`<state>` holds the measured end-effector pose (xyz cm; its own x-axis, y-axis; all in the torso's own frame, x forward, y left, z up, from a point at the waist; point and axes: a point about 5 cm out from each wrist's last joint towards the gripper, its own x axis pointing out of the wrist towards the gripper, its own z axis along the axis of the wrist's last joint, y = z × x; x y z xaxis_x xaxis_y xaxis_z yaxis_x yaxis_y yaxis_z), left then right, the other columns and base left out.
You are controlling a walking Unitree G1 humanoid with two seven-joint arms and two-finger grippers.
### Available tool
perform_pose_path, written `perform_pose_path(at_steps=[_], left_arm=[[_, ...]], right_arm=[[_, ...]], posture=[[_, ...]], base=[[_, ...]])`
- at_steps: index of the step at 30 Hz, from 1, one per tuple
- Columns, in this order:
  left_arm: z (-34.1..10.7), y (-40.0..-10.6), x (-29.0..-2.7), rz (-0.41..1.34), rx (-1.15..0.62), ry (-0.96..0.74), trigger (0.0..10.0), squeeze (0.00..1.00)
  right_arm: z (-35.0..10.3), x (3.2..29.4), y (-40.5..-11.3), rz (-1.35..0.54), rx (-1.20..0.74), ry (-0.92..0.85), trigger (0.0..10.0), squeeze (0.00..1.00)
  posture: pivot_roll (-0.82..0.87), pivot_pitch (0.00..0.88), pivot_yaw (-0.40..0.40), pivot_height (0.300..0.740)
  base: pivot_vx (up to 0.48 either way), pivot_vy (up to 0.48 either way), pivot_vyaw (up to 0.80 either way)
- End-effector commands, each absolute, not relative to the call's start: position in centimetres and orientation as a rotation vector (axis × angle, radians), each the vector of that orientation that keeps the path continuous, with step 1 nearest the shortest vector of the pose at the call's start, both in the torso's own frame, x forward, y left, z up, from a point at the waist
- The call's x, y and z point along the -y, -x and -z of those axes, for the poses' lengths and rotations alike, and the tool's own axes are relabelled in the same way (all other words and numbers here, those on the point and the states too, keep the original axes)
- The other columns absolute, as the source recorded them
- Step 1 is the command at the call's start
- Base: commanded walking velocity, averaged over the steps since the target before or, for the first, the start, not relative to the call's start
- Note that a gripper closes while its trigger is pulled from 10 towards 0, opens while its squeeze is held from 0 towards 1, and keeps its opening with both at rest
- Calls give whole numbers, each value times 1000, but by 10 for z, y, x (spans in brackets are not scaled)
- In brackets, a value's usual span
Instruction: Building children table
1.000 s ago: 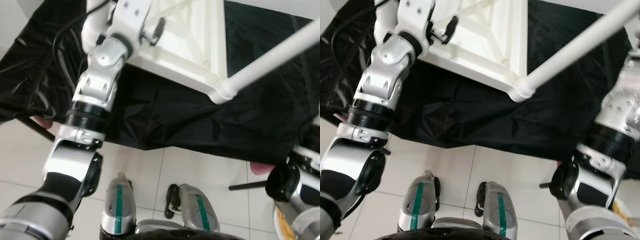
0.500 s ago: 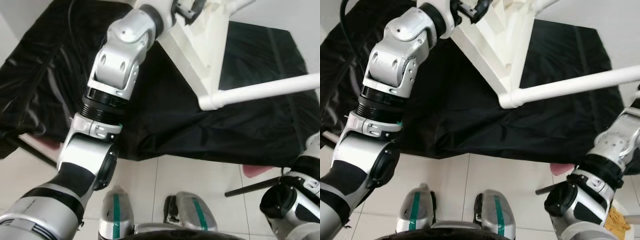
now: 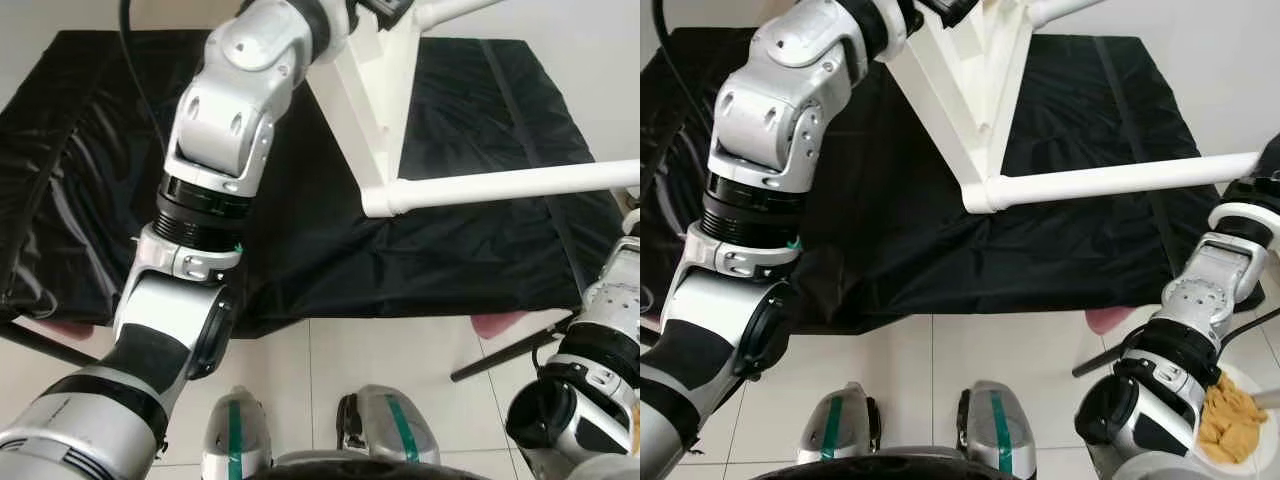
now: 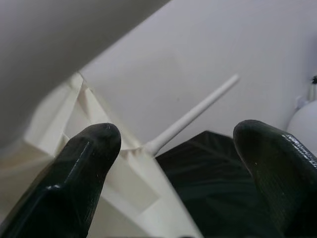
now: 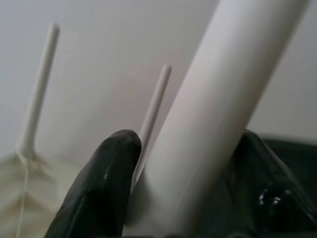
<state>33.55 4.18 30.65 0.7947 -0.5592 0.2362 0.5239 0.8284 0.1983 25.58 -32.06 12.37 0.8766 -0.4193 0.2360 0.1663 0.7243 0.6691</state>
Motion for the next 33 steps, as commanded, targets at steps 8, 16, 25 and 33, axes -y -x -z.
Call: perform_pose_path(at_steps=[8,16,25,33], left_arm=[[-274,-326,-41,631,176,-159,10000,0],[-271,-320,-42,648,156,-164,10000,0],[-265,-317,-44,660,137,-189,10000,0],[-265,-318,-44,654,130,-191,10000,0]], right_arm=[[-73,271,-267,259,152,-886,10000,1000],[-77,248,-264,303,98,-760,10000,0],[-102,249,-254,513,110,-457,10000,0],[-111,269,-239,775,122,-294,10000,0]], posture=[[46,47,17,740],[54,58,20,740],[46,75,25,740],[41,83,31,740]], base=[[0,0,0],[0,0,0],[0,0,0],[0,0,0]])
